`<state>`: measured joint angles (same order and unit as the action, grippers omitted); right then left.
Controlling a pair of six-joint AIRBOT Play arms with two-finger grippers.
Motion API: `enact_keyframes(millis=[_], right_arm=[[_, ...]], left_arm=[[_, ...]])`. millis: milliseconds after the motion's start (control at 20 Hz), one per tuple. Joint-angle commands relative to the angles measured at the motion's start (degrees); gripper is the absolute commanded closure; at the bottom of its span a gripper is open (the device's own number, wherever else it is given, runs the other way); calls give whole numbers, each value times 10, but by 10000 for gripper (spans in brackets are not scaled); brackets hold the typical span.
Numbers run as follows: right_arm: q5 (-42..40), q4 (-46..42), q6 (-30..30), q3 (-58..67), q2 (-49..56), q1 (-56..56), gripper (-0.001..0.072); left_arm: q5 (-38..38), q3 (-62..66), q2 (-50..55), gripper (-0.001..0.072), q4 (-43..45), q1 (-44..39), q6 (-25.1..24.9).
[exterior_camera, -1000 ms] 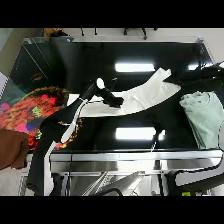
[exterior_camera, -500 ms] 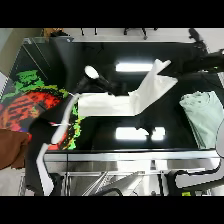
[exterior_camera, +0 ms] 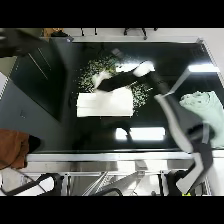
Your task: Fold the shirts.
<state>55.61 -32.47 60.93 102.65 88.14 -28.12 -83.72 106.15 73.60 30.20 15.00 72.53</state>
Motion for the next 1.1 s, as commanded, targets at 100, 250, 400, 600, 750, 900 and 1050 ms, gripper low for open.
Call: enact_keyframes(millis=[100,250,400,600,750,900,1050], right_arm=[[-199,278,-247,1,125,-119,99],[-115,277,-254,1,90,-77,199],[-29,194,-181,1,46,-6,271],[54,-58,32,1,8,116,18],[156,-159,113,-9,21,189,18],[169,-164,113,-44,51,209,17],[169,-153,113,-53,97,196,17]], left_arm=[[-19,-180,-153,691,0,95,-83],[25,-264,-205,691,0,97,-107],[46,-305,-232,691,-2,97,-113],[39,-310,-235,691,-3,97,-112],[34,-310,-235,691,-3,97,-112],[26,-310,-234,691,-2,97,-112],[26,-310,-234,691,-2,97,-112]])
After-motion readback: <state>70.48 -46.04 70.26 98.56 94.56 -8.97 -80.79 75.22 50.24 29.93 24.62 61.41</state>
